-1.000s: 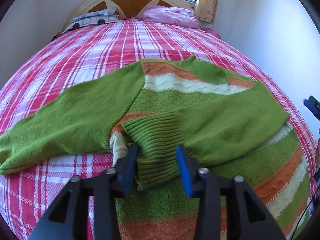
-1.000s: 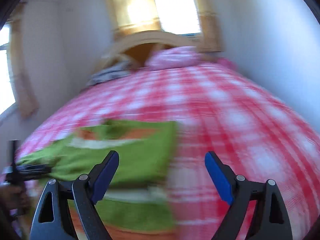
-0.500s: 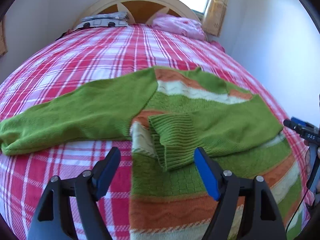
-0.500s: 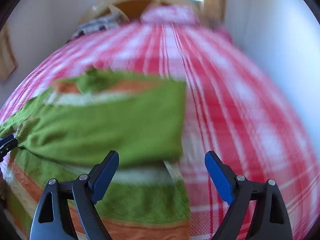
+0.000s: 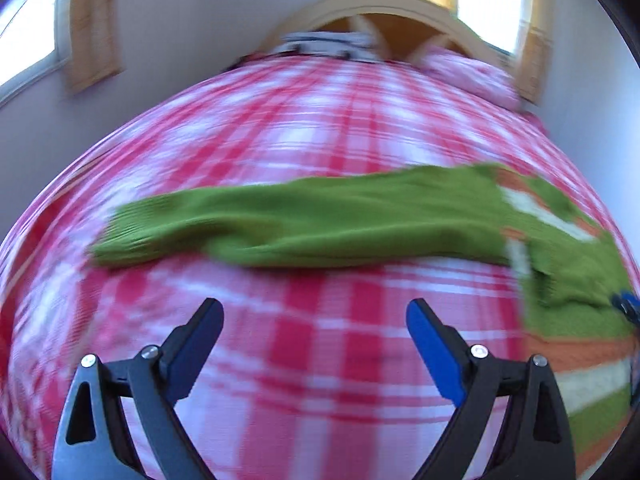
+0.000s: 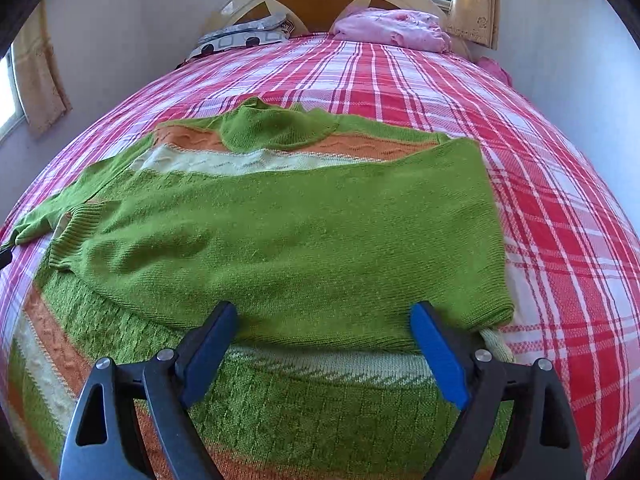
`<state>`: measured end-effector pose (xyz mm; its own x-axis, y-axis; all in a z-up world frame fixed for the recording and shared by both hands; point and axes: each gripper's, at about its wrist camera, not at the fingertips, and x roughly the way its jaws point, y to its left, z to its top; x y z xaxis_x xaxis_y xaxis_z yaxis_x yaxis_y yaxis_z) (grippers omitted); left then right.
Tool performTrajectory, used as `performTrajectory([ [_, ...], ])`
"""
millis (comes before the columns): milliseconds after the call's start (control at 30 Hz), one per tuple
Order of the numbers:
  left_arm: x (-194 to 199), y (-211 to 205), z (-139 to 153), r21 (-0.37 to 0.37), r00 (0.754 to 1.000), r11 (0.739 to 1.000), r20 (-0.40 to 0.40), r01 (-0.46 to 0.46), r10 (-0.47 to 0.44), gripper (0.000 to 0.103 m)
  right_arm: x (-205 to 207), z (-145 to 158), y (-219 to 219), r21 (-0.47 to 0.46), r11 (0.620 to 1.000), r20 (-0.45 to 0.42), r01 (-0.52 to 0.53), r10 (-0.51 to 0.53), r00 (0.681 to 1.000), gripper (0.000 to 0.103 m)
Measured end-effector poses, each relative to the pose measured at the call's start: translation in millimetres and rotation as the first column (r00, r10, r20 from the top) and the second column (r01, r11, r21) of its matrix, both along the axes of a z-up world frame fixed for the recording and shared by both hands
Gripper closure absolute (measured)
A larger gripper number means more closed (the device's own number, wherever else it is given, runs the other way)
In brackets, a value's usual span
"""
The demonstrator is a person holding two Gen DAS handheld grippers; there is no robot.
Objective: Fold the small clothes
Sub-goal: 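Move the left tool to the other green sleeve cuff and grasp it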
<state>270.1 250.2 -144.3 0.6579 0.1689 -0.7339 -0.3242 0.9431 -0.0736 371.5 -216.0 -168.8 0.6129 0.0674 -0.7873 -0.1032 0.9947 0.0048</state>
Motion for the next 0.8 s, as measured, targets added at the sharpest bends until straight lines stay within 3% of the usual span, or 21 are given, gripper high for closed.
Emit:
performTrajectory([
  [100, -14, 47, 0, -0.048, 0.990, 0.989, 0.014, -0.140, 0.141, 0.008, -3, 0, 5, -0.009, 1.000, 0.017, 0.002, -0.002, 1.000, 0.013],
  [233, -29, 98, -1, -0.138, 0.959, 0.951, 0.035, -0.275, 0.282, 0.012, -8, 5, 7, -0.010, 1.000, 0.020, 0.002, -0.002, 1.000, 0.013],
  [300, -33, 113, -3, -0.224, 0.950, 0.930, 0.046, -0.291, 0.308, 0.017, -8, 5, 7, -0.013, 1.000, 0.021, 0.002, -0.002, 1.000, 0.013],
  [400, -35, 129, -4, -0.375, 0.934, 0.877, 0.068, -0.302, 0.351, 0.018, -10, 6, 8, -0.019, 1.000, 0.024, 0.003, -0.002, 1.000, 0.013],
  [533, -34, 138, -6, -0.503, 0.923, 0.818, 0.094, -0.279, 0.373, 0.022, -11, 6, 9, -0.022, 1.000, 0.028, 0.004, -0.003, 1.000, 0.013],
  [633, -29, 138, -9, -0.556, 0.921, 0.787, 0.092, -0.267, 0.378, 0.024, -11, 6, 9, -0.021, 1.000, 0.028, 0.004, -0.003, 1.000, 0.013],
  [800, -17, 139, -20, -0.564, 0.914, 0.768, 0.058, -0.302, 0.401, 0.024, -11, 6, 8, -0.021, 1.000, 0.028, 0.003, -0.003, 1.000, 0.013],
])
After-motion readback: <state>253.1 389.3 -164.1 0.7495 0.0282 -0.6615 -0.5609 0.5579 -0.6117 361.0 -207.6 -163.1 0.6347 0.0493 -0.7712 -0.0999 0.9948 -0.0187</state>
